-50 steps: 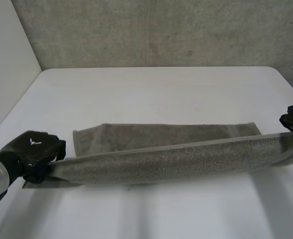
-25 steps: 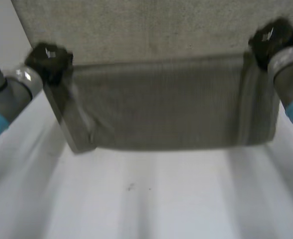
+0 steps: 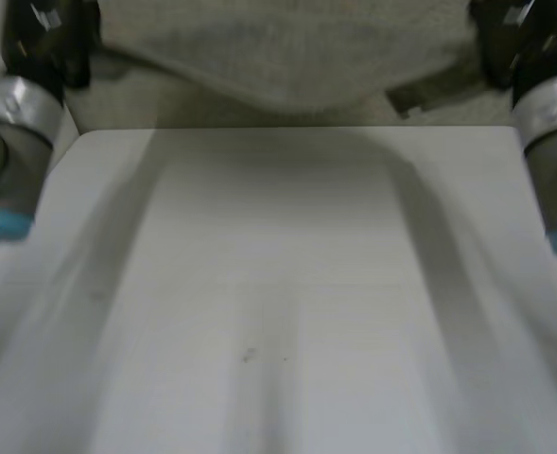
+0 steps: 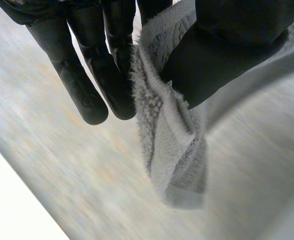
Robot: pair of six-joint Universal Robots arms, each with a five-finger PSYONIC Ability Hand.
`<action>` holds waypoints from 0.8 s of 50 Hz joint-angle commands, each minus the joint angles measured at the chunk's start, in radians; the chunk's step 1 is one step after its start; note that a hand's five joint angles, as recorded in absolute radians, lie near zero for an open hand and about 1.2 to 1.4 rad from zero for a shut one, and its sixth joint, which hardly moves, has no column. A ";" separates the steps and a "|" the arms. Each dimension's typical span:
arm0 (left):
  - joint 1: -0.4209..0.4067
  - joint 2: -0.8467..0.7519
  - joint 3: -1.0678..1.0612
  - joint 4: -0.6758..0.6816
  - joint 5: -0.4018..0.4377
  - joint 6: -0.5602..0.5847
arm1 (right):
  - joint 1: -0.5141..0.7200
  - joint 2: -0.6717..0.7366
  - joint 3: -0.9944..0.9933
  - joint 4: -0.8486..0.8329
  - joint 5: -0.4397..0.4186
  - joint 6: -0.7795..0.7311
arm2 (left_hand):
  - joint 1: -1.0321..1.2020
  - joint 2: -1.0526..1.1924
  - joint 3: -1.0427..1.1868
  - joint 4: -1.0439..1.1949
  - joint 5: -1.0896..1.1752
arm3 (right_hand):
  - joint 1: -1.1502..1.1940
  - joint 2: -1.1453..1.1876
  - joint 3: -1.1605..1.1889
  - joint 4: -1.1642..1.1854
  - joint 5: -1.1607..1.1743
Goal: Fold the laundry
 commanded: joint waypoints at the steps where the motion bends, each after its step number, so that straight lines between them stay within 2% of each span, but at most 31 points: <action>1: 0.006 -0.107 -0.288 0.187 0.121 0.046 | -0.007 0.138 0.145 0.171 -0.065 -0.004 | 0.190 0.179 0.180 0.178 0.183 | 0.426 0.216 0.212 0.203 0.224; 5: 0.011 -0.142 -0.353 0.218 0.141 0.108 | -0.010 0.163 0.172 0.231 -0.064 -0.013 | 0.190 0.179 0.180 0.178 0.183 | 0.426 0.216 0.212 0.203 0.224; 8: 0.034 -0.147 -0.417 0.181 0.141 0.174 | -0.012 0.161 0.189 0.294 -0.064 -0.031 | 0.190 0.179 0.180 0.178 0.183 | 0.426 0.216 0.212 0.203 0.224; 10: 0.074 -0.097 -0.506 0.081 0.141 0.243 | -0.014 0.132 0.206 0.373 -0.065 -0.068 | 0.190 0.179 0.180 0.178 0.183 | 0.426 0.216 0.212 0.203 0.224; 11: 0.074 -0.096 -0.506 0.080 0.141 0.243 | -0.014 0.132 0.206 0.374 -0.065 -0.068 | 0.190 0.179 0.180 0.178 0.183 | 0.426 0.216 0.212 0.203 0.224; 12: 0.095 -0.037 -0.549 0.007 0.141 0.279 | -0.014 0.100 0.214 0.425 -0.067 -0.088 | 0.190 0.179 0.180 0.178 0.183 | 0.426 0.216 0.212 0.203 0.224; 13: 0.095 -0.036 -0.549 0.007 0.141 0.280 | -0.014 0.100 0.214 0.426 -0.067 -0.088 | 0.190 0.179 0.180 0.178 0.183 | 0.426 0.216 0.212 0.203 0.224; 15: 0.124 0.086 -0.619 -0.174 0.141 0.344 | -0.024 -0.022 0.237 0.569 -0.064 -0.125 | 0.190 0.179 0.180 0.178 0.183 | 0.426 0.216 0.212 0.203 0.224; 16: 0.124 0.086 -0.620 -0.174 0.141 0.344 | -0.024 -0.023 0.237 0.570 -0.064 -0.125 | 0.190 0.179 0.180 0.178 0.183 | 0.426 0.216 0.212 0.203 0.224; 18: 0.144 0.228 -0.664 -0.402 0.139 0.390 | -0.076 -0.133 0.260 0.781 -0.065 -0.192 | 0.190 0.179 0.180 0.178 0.183 | 0.426 0.216 0.212 0.203 0.224; 19: 0.144 0.229 -0.664 -0.403 0.139 0.390 | -0.076 -0.134 0.260 0.782 -0.065 -0.192 | 0.190 0.179 0.180 0.178 0.183 | 0.426 0.216 0.212 0.203 0.224; 20: 0.158 0.309 -0.676 -0.523 0.144 0.396 | -0.107 -0.178 0.269 0.882 -0.073 -0.238 | 0.190 0.179 0.180 0.178 0.183 | 0.426 0.216 0.212 0.203 0.224; 21: 0.158 0.310 -0.677 -0.524 0.144 0.396 | -0.139 -0.213 0.278 0.974 -0.082 -0.281 | 0.190 0.179 0.180 0.178 0.183 | 0.426 0.216 0.212 0.203 0.224; 23: 0.204 0.420 -0.680 -0.706 0.158 0.401 | -0.158 -0.238 0.280 1.028 -0.085 -0.321 | 0.190 0.179 0.180 0.178 0.183 | 0.426 0.216 0.212 0.203 0.224; 27: 0.250 0.435 -0.660 -0.718 0.210 0.401 | -0.170 -0.250 0.265 1.010 -0.117 -0.344 | 0.190 0.179 0.180 0.178 0.183 | 0.426 0.216 0.212 0.203 0.224; 29: 0.266 0.418 -0.625 -0.667 0.274 0.399 | -0.167 -0.246 0.248 0.929 -0.124 -0.334 | 0.190 0.179 0.180 0.178 0.183 | 0.426 0.216 0.212 0.203 0.224; 32: 0.267 0.370 -0.600 -0.622 0.294 0.390 | -0.167 -0.221 0.242 0.888 -0.122 -0.320 | 0.190 0.179 0.180 0.178 0.183 | 0.426 0.216 0.212 0.203 0.224; 34: 0.247 0.234 -0.530 -0.526 0.294 0.378 | -0.159 -0.099 0.202 0.808 -0.117 -0.272 | 0.190 0.179 0.180 0.178 0.183 | 0.426 0.216 0.212 0.203 0.224; 35: 0.247 0.234 -0.529 -0.526 0.294 0.378 | -0.144 -0.039 0.167 0.770 -0.105 -0.243 | 0.190 0.179 0.180 0.178 0.183 | 0.426 0.216 0.212 0.203 0.224; 37: 0.191 0.101 -0.442 -0.469 0.282 0.363 | -0.112 0.013 0.124 0.735 -0.079 -0.211 | 0.190 0.179 0.180 0.178 0.183 | 0.426 0.216 0.212 0.203 0.224; 38: 0.190 0.100 -0.442 -0.469 0.282 0.363 | -0.112 0.014 0.123 0.734 -0.079 -0.211 | 0.190 0.179 0.180 0.178 0.183 | 0.426 0.216 0.212 0.203 0.224; 40: 0.155 -0.034 -0.346 -0.443 0.236 0.350 | -0.028 0.111 0.047 0.655 -0.001 -0.166 | 0.190 0.179 0.180 0.178 0.183 | 0.426 0.216 0.212 0.203 0.224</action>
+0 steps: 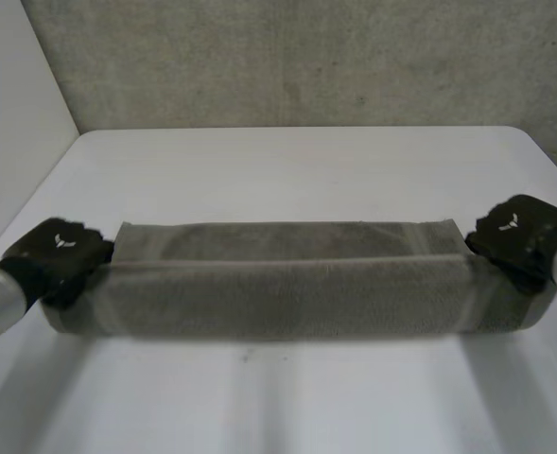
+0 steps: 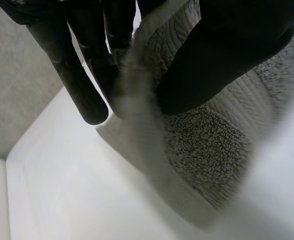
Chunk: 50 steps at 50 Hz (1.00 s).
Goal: Fold the laundry
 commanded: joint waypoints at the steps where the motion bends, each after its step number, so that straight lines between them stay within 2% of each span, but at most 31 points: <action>1: -0.093 -0.326 0.208 0.145 -0.049 -0.034 | 0.129 0.242 -0.154 -0.190 0.112 0.119 | 0.190 0.179 0.180 0.178 0.183 | 0.426 0.216 0.212 0.203 0.223; 3: -0.109 -0.383 0.260 0.159 -0.081 -0.038 | 0.170 0.350 -0.215 -0.293 0.182 0.126 | 0.190 0.179 0.180 0.178 0.183 | 0.426 0.216 0.212 0.203 0.223; 5: -0.127 -0.464 0.355 0.216 -0.143 -0.049 | 0.176 0.398 -0.238 -0.340 0.200 0.126 | 0.190 0.179 0.180 0.178 0.183 | 0.426 0.216 0.212 0.203 0.223; 6: -0.127 -0.464 0.355 0.217 -0.143 -0.049 | 0.176 0.398 -0.238 -0.341 0.201 0.126 | 0.190 0.179 0.180 0.178 0.183 | 0.426 0.216 0.212 0.203 0.223; 8: -0.158 -0.519 0.431 0.316 -0.176 -0.074 | 0.187 0.488 -0.284 -0.423 0.220 0.115 | 0.190 0.179 0.180 0.178 0.183 | 0.426 0.216 0.212 0.203 0.223; 13: -0.178 -0.593 0.504 0.448 -0.189 -0.101 | 0.205 0.578 -0.358 -0.508 0.236 0.063 | 0.190 0.179 0.180 0.178 0.183 | 0.426 0.216 0.212 0.203 0.223; 20: -0.215 -0.656 0.558 0.482 -0.193 -0.100 | 0.210 0.648 -0.432 -0.584 0.279 0.038 | 0.190 0.179 0.180 0.178 0.183 | 0.426 0.216 0.212 0.203 0.223; 21: -0.221 -0.665 0.558 0.482 -0.195 -0.098 | 0.210 0.654 -0.438 -0.604 0.294 0.038 | -0.120 -0.132 -0.131 -0.133 -0.127 | 0.139 -0.070 -0.075 -0.084 -0.064; 22: -0.221 -0.665 0.558 0.482 -0.195 -0.098 | 0.212 0.655 -0.435 -0.618 0.311 0.037 | -0.123 -0.135 -0.134 -0.136 -0.130 | -0.796 -1.005 -1.010 -1.019 -0.999; 23: -0.224 -0.670 0.553 0.479 -0.197 -0.097 | 0.212 0.655 -0.435 -0.618 0.311 0.037 | -1.031 -1.043 -1.042 -1.044 -1.038 | -0.796 -1.005 -1.010 -1.019 -0.999; 24: -0.230 -0.670 0.544 0.479 -0.198 -0.091 | 0.212 0.648 -0.432 -0.621 0.320 0.046 | -0.825 -0.837 -0.836 -0.838 -0.832 | -0.796 -1.005 -1.010 -1.019 -0.999; 25: -0.230 -0.670 0.544 0.479 -0.198 -0.091 | 0.213 0.630 -0.424 -0.624 0.325 0.059 | -0.822 -0.834 -0.833 -0.835 -0.829 | -0.796 -1.005 -1.010 -1.019 -0.999; 26: -0.233 -0.662 0.532 0.481 -0.203 -0.086 | 0.213 0.630 -0.424 -0.624 0.325 0.060 | -1.031 -1.043 -1.042 -1.044 -1.038 | -0.796 -1.005 -1.010 -1.019 -0.999; 28: -0.233 -0.651 0.515 0.482 -0.209 -0.083 | 0.212 0.595 -0.413 -0.624 0.329 0.083 | -1.025 -1.036 -1.035 -1.037 -1.032 | -0.796 -1.005 -1.010 -1.019 -0.999; 33: -0.228 -0.559 0.455 0.479 -0.230 -0.094 | 0.199 0.394 -0.277 -0.609 0.310 0.308 | -1.031 -1.043 -1.042 -1.044 -1.038 | -0.796 -1.005 -1.010 -1.019 -0.999; 36: -0.218 -0.473 0.381 0.479 -0.238 -0.098 | 0.199 0.346 -0.237 -0.591 0.294 0.348 | -1.031 -1.043 -1.042 -1.044 -1.038 | -0.796 -1.005 -1.010 -1.019 -0.999; 38: -0.216 -0.373 0.303 0.479 -0.235 -0.103 | 0.187 0.271 -0.171 -0.504 0.248 0.406 | -1.031 -1.043 -1.042 -1.044 -1.038 | -0.796 -1.005 -1.010 -1.019 -0.999; 42: -0.228 -0.289 0.234 0.484 -0.235 -0.137 | 0.133 0.234 -0.114 -0.370 0.205 0.434 | -1.031 -1.043 -1.042 -1.044 -1.038 | -0.796 -1.005 -1.010 -1.019 -0.999; 43: -0.232 -0.256 0.205 0.484 -0.236 -0.176 | 0.106 0.228 -0.091 -0.298 0.190 0.451 | -1.031 -1.043 -1.042 -1.044 -1.038 | -0.796 -1.005 -1.010 -1.019 -0.999; 44: -0.232 -0.256 0.205 0.484 -0.236 -0.176 | 0.106 0.228 -0.091 -0.298 0.190 0.451 | -1.031 -1.043 -1.042 -1.044 -1.038 | -0.796 -1.005 -1.010 -1.019 -0.999; 46: -0.241 -0.194 0.165 0.484 -0.238 -0.311 | 0.074 0.223 -0.044 -0.207 0.159 0.481 | -1.031 -1.043 -1.042 -1.044 -1.038 | -0.796 -1.005 -1.010 -1.019 -0.999; 47: -0.241 -0.194 0.165 0.484 -0.238 -0.311 | 0.074 0.223 -0.044 -0.207 0.159 0.481 | -1.031 -1.043 -1.042 -1.044 -1.038 | -0.796 -1.005 -1.010 -1.019 -0.999; 49: -0.256 -0.156 0.136 0.485 -0.236 -0.484 | 0.046 0.220 0.011 -0.221 0.112 0.495 | -1.030 -1.042 -1.041 -1.043 -1.038 | -0.736 -0.946 -0.951 -0.959 -0.940; 50: -0.256 -0.156 0.136 0.485 -0.236 -0.485 | 0.046 0.220 0.012 -0.221 0.112 0.495 | -1.030 -1.042 -1.041 -1.043 -1.038 | -0.735 -0.945 -0.950 -0.959 -0.939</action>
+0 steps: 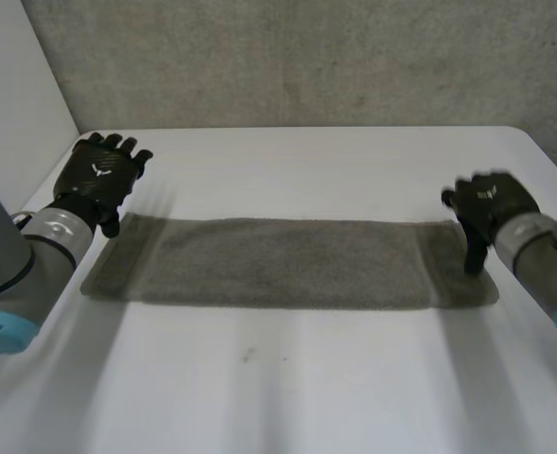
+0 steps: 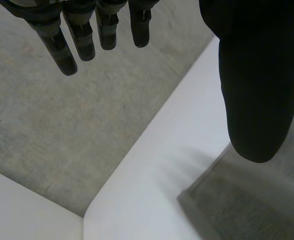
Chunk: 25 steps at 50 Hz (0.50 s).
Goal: Fold the laundry
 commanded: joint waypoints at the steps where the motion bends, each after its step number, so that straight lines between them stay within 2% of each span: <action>1: -0.028 0.119 -0.093 0.004 0.001 -0.376 | -0.092 -0.005 0.133 0.061 -0.113 0.038 | -0.004 0.009 0.009 0.006 -0.031 | 0.109 0.089 0.109 0.088 0.087; 2: -0.028 0.119 -0.093 0.004 0.001 -0.377 | -0.092 -0.005 0.133 0.061 -0.113 0.038 | -0.004 0.009 0.009 0.006 -0.031 | 0.109 0.090 0.110 0.089 0.088; 4: -0.028 0.134 -0.128 0.008 0.006 -0.502 | -0.139 -0.005 0.187 -0.014 -0.176 0.041 | -0.004 0.009 0.009 0.006 -0.031 | 0.296 0.277 0.297 0.276 0.275; 6: -0.029 0.136 -0.142 0.016 0.006 -0.535 | -0.152 -0.004 0.208 -0.055 -0.197 0.043 | -0.004 0.009 0.009 0.006 -0.031 | 0.376 0.356 0.376 0.355 0.354; 10: -0.029 0.130 -0.156 0.036 0.004 -0.536 | -0.162 0.025 0.233 -0.134 -0.210 0.037 | -0.005 0.008 0.008 0.006 -0.032 | 0.447 0.427 0.447 0.426 0.425; 19: -0.017 0.127 -0.170 0.058 -0.008 -0.532 | -0.162 0.081 0.231 -0.166 -0.207 0.026 | -0.005 0.008 0.008 0.006 -0.032 | 0.564 0.545 0.565 0.544 0.543; 21: -0.017 0.127 -0.177 0.059 -0.008 -0.532 | -0.164 0.093 0.230 -0.201 -0.205 0.023 | -0.005 0.008 0.008 0.006 -0.032 | 0.950 0.930 0.950 0.929 0.928; 22: -0.017 0.127 -0.177 0.059 -0.008 -0.532 | -0.164 0.093 0.230 -0.202 -0.205 0.023 | -0.005 0.008 0.008 0.006 -0.032 | 0.952 0.932 0.953 0.932 0.931; 23: -0.017 0.127 -0.180 0.059 -0.009 -0.532 | -0.166 0.096 0.228 -0.227 -0.202 0.020 | -0.005 0.008 0.008 0.006 -0.032 | 1.183 1.164 1.184 1.163 1.162; 25: -0.017 0.128 -0.182 0.058 -0.010 -0.532 | -0.170 0.100 0.225 -0.249 -0.193 0.018 | -0.005 0.008 0.008 0.006 -0.032 | 1.186 1.166 1.187 1.166 1.164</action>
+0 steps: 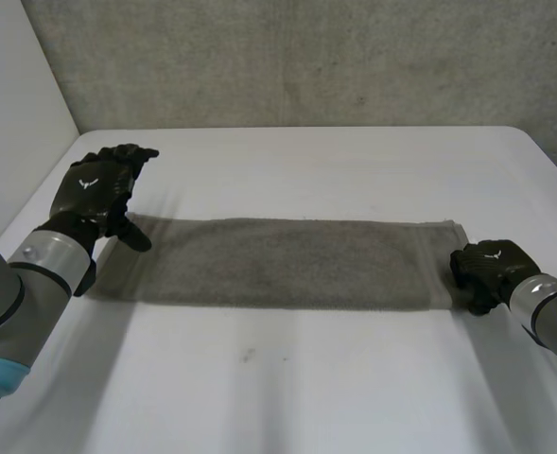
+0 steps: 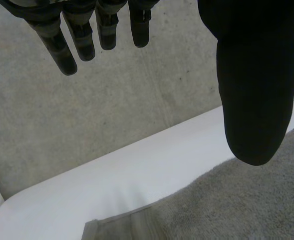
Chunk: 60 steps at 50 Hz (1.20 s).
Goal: Fold the laundry
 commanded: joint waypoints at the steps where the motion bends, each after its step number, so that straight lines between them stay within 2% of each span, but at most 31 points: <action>1: 0.002 0.001 -0.012 -0.002 -0.001 0.006 | -0.014 0.026 -0.018 -0.073 0.041 -0.022 | -0.005 0.008 0.008 0.008 -0.032 | 0.631 0.488 0.493 0.492 0.521; 2: 0.002 0.001 -0.012 -0.002 -0.001 0.006 | -0.024 0.029 -0.032 -0.074 0.091 -0.054 | -0.005 0.008 0.008 0.008 -0.032 | 0.631 0.488 0.493 0.492 0.521; 3: 0.003 0.005 -0.014 -0.002 -0.001 0.006 | -0.024 0.029 -0.032 -0.074 0.091 -0.055 | -0.005 0.008 0.008 0.008 -0.032 | 0.631 0.488 0.493 0.492 0.521; 4: 0.003 0.006 -0.014 -0.002 -0.003 0.006 | -0.036 0.026 -0.044 -0.079 0.169 -0.117 | -0.005 0.008 0.008 0.008 -0.032 | 0.631 0.488 0.493 0.492 0.521; 5: 0.003 0.006 -0.014 -0.002 -0.003 0.006 | -0.036 0.026 -0.044 -0.079 0.170 -0.117 | -0.005 0.008 0.008 0.008 -0.032 | 0.631 0.488 0.493 0.492 0.521; 7: 0.003 0.011 -0.012 -0.002 -0.003 0.006 | -0.073 0.006 -0.061 -0.106 0.353 -0.308 | -0.005 0.008 0.008 0.008 -0.032 | 0.631 0.488 0.493 0.492 0.521; 8: 0.003 0.011 -0.012 -0.002 -0.003 0.006 | -0.073 0.006 -0.061 -0.106 0.354 -0.309 | -0.005 0.008 0.008 0.008 -0.032 | 0.631 0.488 0.493 0.492 0.521; 9: 0.002 0.012 -0.012 -0.002 -0.003 0.006 | -0.099 -0.023 -0.069 -0.135 0.404 -0.385 | -0.005 0.008 0.008 0.008 -0.032 | 0.631 0.488 0.493 0.492 0.521; 10: 0.002 0.012 -0.012 -0.002 -0.003 0.006 | -0.109 -0.052 -0.076 -0.164 0.407 -0.436 | -0.005 0.008 0.008 0.008 -0.032 | 0.631 0.488 0.493 0.492 0.521; 14: 0.000 0.014 -0.012 -0.003 -0.004 0.006 | -0.067 -0.095 -0.092 -0.189 0.363 -0.441 | -0.005 0.008 0.008 0.008 -0.032 | 0.631 0.488 0.493 0.492 0.521; 15: 0.000 0.014 -0.014 -0.003 -0.005 0.004 | -0.003 -0.110 -0.124 -0.188 0.330 -0.405 | -0.005 0.008 0.008 0.008 -0.032 | 0.631 0.488 0.493 0.492 0.521; 16: 0.000 0.014 -0.014 -0.003 -0.005 0.004 | -0.002 -0.110 -0.124 -0.188 0.329 -0.404 | -0.005 0.008 0.008 0.008 -0.032 | 0.631 0.488 0.493 0.492 0.521; 21: -0.003 0.014 -0.015 -0.003 -0.006 0.006 | 0.278 -0.115 -0.222 -0.176 0.219 -0.208 | -0.005 0.008 0.008 0.008 -0.032 | 0.631 0.488 0.493 0.492 0.521; 24: -0.003 0.015 -0.020 -0.003 -0.005 0.006 | 0.357 -0.100 -0.245 -0.174 0.197 -0.203 | -0.005 0.008 0.008 0.008 -0.032 | 0.631 0.488 0.493 0.492 0.521; 26: -0.001 0.015 -0.020 -0.003 -0.006 0.006 | 0.528 -0.032 -0.290 -0.171 0.156 -0.203 | -0.005 0.008 0.008 0.008 -0.032 | 0.631 0.488 0.493 0.492 0.521; 27: -0.001 0.015 -0.020 -0.003 -0.006 0.006 | 0.529 -0.032 -0.290 -0.171 0.156 -0.203 | -0.005 0.008 0.008 0.008 -0.032 | 0.631 0.488 0.493 0.492 0.521; 29: -0.001 0.015 -0.021 -0.003 -0.006 0.006 | 0.645 0.026 -0.305 -0.166 0.112 -0.200 | -0.005 0.008 0.008 0.008 -0.032 | 0.631 0.488 0.493 0.492 0.521; 38: -0.011 0.012 -0.021 -0.006 -0.006 0.006 | 0.797 0.179 -0.331 -0.179 0.052 -0.185 | -0.005 0.008 0.008 0.008 -0.032 | 0.631 0.488 0.493 0.492 0.521; 40: -0.012 0.009 -0.021 -0.006 -0.006 0.006 | 0.802 0.198 -0.333 -0.179 0.055 -0.180 | -0.005 0.008 0.008 0.008 -0.032 | 0.525 0.382 0.386 0.386 0.414; 41: -0.012 0.003 -0.021 -0.008 -0.006 0.006 | 0.802 0.213 -0.336 -0.172 0.067 -0.177 | -0.005 0.008 0.008 0.008 -0.032 | -0.186 -0.329 -0.324 -0.325 -0.296; 42: -0.015 0.000 -0.021 -0.009 -0.006 0.007 | 0.802 0.213 -0.336 -0.172 0.067 -0.177 | 0.002 0.015 0.015 0.014 -0.025 | -0.193 -0.336 -0.331 -0.332 -0.303; 43: -0.015 0.000 -0.021 -0.009 -0.006 0.007 | 0.797 0.213 -0.333 -0.165 0.074 -0.174 | 0.002 0.015 0.015 0.014 -0.025 | -0.590 -0.734 -0.729 -0.730 -0.701; 47: -0.056 -0.015 -0.006 -0.012 -0.003 0.022 | 0.786 0.183 -0.319 -0.145 0.087 -0.148 | 0.040 0.053 0.053 0.052 0.013 | -0.590 -0.734 -0.729 -0.730 -0.701; 48: -0.057 -0.015 -0.006 -0.012 -0.003 0.022 | 0.757 0.149 -0.311 -0.119 0.102 -0.109 | 0.040 0.053 0.053 0.052 0.013 | -0.590 -0.734 -0.729 -0.730 -0.701; 50: -0.125 -0.037 0.015 -0.005 -0.001 0.056 | 0.702 0.109 -0.299 -0.085 0.121 -0.056 | 0.043 0.056 0.056 0.055 0.016 | -0.590 -0.734 -0.729 -0.730 -0.701; 52: -0.126 -0.037 0.016 -0.005 -0.001 0.056 | 0.571 0.036 -0.264 -0.009 0.136 0.069 | 0.043 0.056 0.056 0.055 0.016 | -0.590 -0.734 -0.729 -0.730 -0.701; 53: -0.174 -0.054 0.038 -0.005 -0.008 0.077 | 0.570 0.035 -0.264 -0.008 0.136 0.070 | 0.046 0.059 0.059 0.058 0.019 | -0.590 -0.734 -0.729 -0.730 -0.701; 54: -0.175 -0.054 0.039 -0.005 -0.008 0.078 | 0.514 0.007 -0.239 0.025 0.128 0.120 | 0.046 0.059 0.059 0.058 0.019 | -0.590 -0.734 -0.729 -0.730 -0.701; 55: -0.228 -0.089 0.070 -0.008 -0.009 0.104 | 0.472 -0.013 -0.210 0.051 0.121 0.157 | 0.046 0.059 0.059 0.058 0.019 | -0.590 -0.734 -0.729 -0.730 -0.701; 57: -0.302 -0.155 0.126 -0.009 -0.027 0.118 | 0.438 -0.029 -0.173 0.061 0.121 0.180 | 0.049 0.062 0.062 0.061 0.022 | -0.590 -0.734 -0.729 -0.730 -0.701; 60: -0.323 -0.192 0.149 -0.011 -0.047 0.119 | 0.397 -0.037 -0.091 0.046 0.121 0.173 | 0.049 0.062 0.062 0.061 0.022 | -0.590 -0.734 -0.729 -0.730 -0.701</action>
